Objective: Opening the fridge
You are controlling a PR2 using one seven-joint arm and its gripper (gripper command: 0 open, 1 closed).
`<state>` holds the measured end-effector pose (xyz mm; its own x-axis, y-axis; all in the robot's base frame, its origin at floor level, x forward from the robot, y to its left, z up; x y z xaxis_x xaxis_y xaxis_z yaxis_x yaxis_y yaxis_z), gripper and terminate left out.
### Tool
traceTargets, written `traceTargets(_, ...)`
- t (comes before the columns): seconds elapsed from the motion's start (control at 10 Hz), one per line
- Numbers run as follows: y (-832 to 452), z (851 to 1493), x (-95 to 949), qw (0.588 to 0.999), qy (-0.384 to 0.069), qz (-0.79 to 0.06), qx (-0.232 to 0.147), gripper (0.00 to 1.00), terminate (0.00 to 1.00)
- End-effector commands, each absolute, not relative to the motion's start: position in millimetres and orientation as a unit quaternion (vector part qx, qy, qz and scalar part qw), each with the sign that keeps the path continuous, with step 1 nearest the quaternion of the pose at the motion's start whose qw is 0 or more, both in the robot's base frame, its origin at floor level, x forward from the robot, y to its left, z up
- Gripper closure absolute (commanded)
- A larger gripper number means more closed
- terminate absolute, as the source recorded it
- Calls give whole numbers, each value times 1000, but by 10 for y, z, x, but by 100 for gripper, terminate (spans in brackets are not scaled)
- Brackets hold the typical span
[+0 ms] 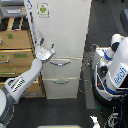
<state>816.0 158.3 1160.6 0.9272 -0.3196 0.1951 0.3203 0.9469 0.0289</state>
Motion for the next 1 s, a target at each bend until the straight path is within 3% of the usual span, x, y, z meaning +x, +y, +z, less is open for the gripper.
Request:
traceTargets(0.1, 1940, 11529, 8436, 988, -85, -132, -1, 0, 0)
traceTargets(1.0, 2482, 11018, 8806, 993, -65, -102, -3, 0, 0)
